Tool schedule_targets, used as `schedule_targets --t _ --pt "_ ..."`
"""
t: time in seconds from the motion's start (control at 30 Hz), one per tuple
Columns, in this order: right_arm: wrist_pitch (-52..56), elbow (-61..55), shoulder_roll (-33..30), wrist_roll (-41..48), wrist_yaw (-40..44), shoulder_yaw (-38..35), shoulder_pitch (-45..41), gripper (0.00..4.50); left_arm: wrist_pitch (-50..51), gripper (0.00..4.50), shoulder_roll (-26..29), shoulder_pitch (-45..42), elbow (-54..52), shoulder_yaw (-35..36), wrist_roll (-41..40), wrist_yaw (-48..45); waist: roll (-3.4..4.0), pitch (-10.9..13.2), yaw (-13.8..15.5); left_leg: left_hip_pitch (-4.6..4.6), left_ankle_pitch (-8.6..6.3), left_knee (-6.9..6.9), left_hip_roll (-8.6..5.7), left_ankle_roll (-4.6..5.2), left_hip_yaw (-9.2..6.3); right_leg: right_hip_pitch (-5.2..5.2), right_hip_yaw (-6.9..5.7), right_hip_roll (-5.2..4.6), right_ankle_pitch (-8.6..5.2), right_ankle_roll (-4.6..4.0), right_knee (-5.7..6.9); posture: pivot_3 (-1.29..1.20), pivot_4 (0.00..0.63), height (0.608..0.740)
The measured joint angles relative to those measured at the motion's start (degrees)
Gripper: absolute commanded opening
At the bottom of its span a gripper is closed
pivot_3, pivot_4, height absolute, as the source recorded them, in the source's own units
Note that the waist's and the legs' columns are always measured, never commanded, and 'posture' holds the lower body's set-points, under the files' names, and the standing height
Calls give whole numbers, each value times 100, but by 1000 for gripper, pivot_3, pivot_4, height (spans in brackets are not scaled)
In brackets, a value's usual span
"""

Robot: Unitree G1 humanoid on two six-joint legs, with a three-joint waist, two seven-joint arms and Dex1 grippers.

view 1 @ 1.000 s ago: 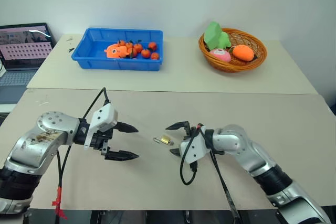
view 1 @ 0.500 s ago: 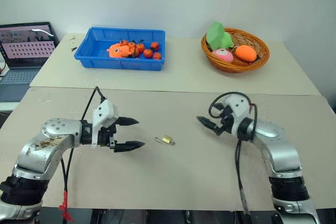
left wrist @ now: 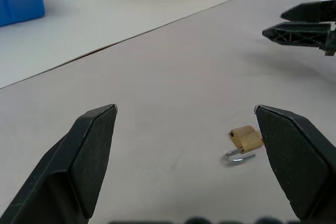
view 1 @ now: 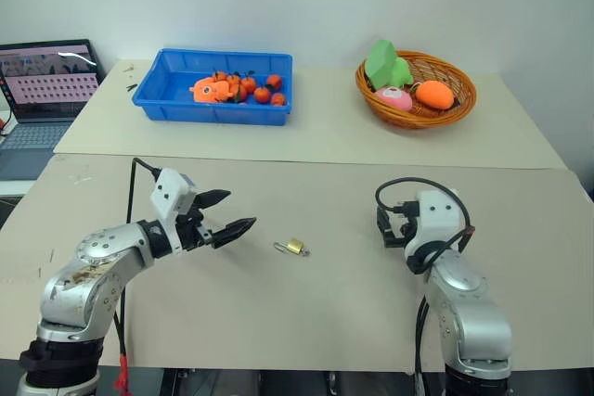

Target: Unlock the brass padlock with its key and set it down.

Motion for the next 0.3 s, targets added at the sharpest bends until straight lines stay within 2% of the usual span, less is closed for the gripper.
schedule_targets --t 0.1,0.3 --pt "-2 5 -118 -12 -27 -45 0 4500 -4 4459 -131 -75 53 30 21 281 0 0 1 0 0 -1 -1 0 0 0 1 0 0 0 -1 0 150 740" --pt "-214 242 -177 -193 -282 -99 125 4500 -318 4459 -1110 -460 1158 607 661 2129 -1 -1 -3 2 0 1 -4 0 -4 3 2 0 1 1 0 0 150 740"
